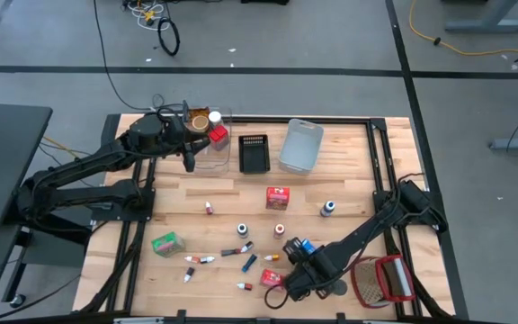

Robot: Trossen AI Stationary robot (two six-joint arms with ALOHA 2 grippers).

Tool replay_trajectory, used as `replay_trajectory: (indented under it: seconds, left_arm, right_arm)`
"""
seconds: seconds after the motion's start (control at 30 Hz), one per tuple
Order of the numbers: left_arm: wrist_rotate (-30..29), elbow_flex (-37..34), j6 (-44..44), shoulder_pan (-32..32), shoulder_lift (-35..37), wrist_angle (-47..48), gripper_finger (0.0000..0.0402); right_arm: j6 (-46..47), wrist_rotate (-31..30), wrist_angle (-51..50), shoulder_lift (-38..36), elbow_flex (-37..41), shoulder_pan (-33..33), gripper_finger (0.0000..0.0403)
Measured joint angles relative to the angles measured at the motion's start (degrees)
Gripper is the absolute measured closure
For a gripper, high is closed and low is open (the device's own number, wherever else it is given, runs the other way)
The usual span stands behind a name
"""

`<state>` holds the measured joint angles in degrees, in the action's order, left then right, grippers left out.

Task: Pick & Place Kitchen Items
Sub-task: Put the green spice bottle into the transparent bin

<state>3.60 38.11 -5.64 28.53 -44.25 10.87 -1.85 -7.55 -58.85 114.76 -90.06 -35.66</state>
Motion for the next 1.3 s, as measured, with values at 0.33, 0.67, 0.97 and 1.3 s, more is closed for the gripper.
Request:
replay_trajectory:
  seconds: [0.33,0.67,0.97,1.3]
  left_arm:
    - [2.0,0.0,-0.18,-0.02,0.0,0.02,0.0269]
    - [2.0,0.0,-0.19,-0.02,0.0,2.0,0.0269]
    - [1.81,0.0,-0.2,-0.02,-0.02,4.11,0.0269]
    - [1.79,0.0,0.26,-0.02,-0.02,4.09,0.0269]
  right_arm:
    - [20.35,-0.71,7.48,0.0,0.0,0.83,0.014]
    - [32.16,-0.53,9.64,0.0,0.0,0.98,0.014]
    - [43.89,-7.98,16.44,0.0,0.73,-1.21,0.014]
    - [45.16,-16.74,28.37,-0.16,7.98,-1.95,0.014]
